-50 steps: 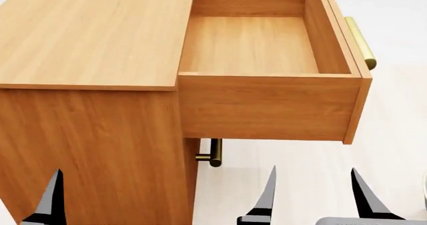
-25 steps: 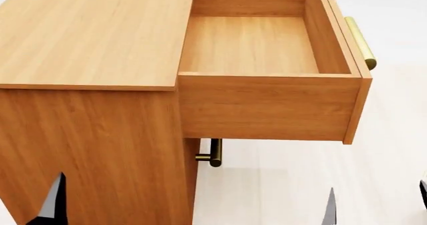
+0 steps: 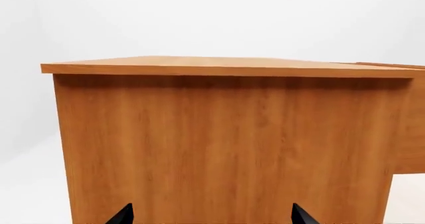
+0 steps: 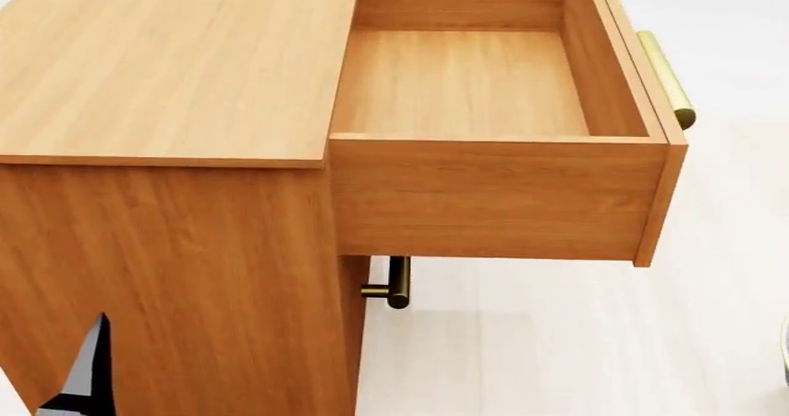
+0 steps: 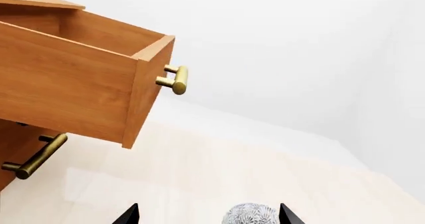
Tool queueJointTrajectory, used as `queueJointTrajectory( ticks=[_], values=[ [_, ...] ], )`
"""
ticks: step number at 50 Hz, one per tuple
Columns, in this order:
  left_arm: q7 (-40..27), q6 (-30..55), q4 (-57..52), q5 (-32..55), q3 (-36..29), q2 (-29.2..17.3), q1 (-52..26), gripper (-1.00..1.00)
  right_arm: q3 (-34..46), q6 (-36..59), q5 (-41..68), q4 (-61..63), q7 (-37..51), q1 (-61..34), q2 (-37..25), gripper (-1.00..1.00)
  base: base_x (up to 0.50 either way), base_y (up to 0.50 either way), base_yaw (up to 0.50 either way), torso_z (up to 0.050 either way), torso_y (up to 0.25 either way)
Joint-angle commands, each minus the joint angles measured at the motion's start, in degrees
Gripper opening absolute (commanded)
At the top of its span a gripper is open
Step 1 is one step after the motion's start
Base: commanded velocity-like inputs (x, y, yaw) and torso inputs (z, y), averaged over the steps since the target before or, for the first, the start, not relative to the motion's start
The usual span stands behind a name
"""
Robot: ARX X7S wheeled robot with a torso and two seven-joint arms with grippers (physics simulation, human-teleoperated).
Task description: Put the bowl on top of the cabinet.
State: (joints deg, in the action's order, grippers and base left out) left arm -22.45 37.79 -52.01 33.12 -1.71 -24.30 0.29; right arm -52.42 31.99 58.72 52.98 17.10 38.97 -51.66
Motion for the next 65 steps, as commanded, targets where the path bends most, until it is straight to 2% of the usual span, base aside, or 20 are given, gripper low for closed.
queueJointTrajectory(
  ticks=[1,6,13,24,30,38,45,46,47,49,51,57,65],
  values=[
    [0.25,-1.4,1.57,-1.03,-0.38,-0.56,0.67,1.0,-9.28,3.41,5.05,-5.52,-6.19,2.74,-0.36,1.0,0.0,0.0,0.0,0.0,0.0],
    [0.19,-1.54,1.61,-0.89,-0.23,-0.74,0.73,1.0,-10.38,4.25,5.65,-7.28,-8.04,2.25,0.49,1.0,0.0,0.0,0.0,0.0,0.0],
    [0.41,-2.35,2.39,-2.06,-1.35,-0.8,1.09,1.0,-7.8,6.07,7.2,-11.75,-5.95,-0.57,-2.42,1.0,0.0,0.0,0.0,0.0,0.0],
    [0.05,-2.07,2.2,-2.47,-2.12,-1.23,0.88,1.0,-5.19,11.15,14.38,-16.44,2.02,-4.79,-11.55,1.0,0.0,0.0,0.0,0.0,0.0],
    [0.19,-2.61,2.53,-3.04,-2.99,-1.18,1.14,1.0,1.21,10.8,15.21,-20.93,5.71,-6.55,-17.16,1.0,0.0,0.0,0.0,0.0,0.0],
    [0.12,-3.08,2.19,-2.76,-2.47,-1.57,1.86,1.0,16.06,4.45,14.18,-26.42,9.15,-10.0,-21.95,1.0,0.0,0.0,0.0,0.0,0.0],
    [0.05,-3.42,2.22,-3.16,-2.85,-1.79,2.32,1.0,40.08,-8.63,17.87,-30.63,13.04,-18.45,-32.32,1.0,0.0,0.0,0.0,0.0,0.0],
    [0.05,-3.5,2.11,-3.12,-2.74,-1.87,2.48,1.0,46.71,-9.53,17.96,-31.21,13.14,-23.28,-33.19,1.0,0.0,0.0,0.0,0.0,0.0],
    [0.05,-3.6,2.1,-3.14,-2.71,-1.91,2.58,1.0,52.48,-5.82,16.47,-31.51,12.66,-31.65,-31.03,1.0,0.0,0.0,0.0,0.0,0.0],
    [0.17,-3.97,2.47,-3.3,-2.73,-1.94,2.76,1.0,58.98,1.43,13.44,-32.62,11.52,-43.38,-26.45,1.0,0.0,0.0,0.0,0.0,0.0],
    [0.28,-4.3,2.78,-3.35,-2.67,-1.94,2.93,1.0,61.47,4.68,11.87,-33.15,11.08,-47.89,-24.52,1.0,0.0,0.0,0.0,0.0,0.0],
    [0.52,-4.83,3.21,-3.6,-2.98,-2.08,3.37,1.0,65.61,8.66,8.19,-35.38,9.88,-52.93,-21.05,1.0,0.0,0.0,0.0,0.0,0.0],
    [0.43,-5.14,3.58,-3.76,-3.28,-2.06,3.38,1.0,65.65,8.76,7.99,-38.06,9.7,-53.0,-20.51,1.0,0.0,0.0,0.0,0.0,0.0]
  ],
)
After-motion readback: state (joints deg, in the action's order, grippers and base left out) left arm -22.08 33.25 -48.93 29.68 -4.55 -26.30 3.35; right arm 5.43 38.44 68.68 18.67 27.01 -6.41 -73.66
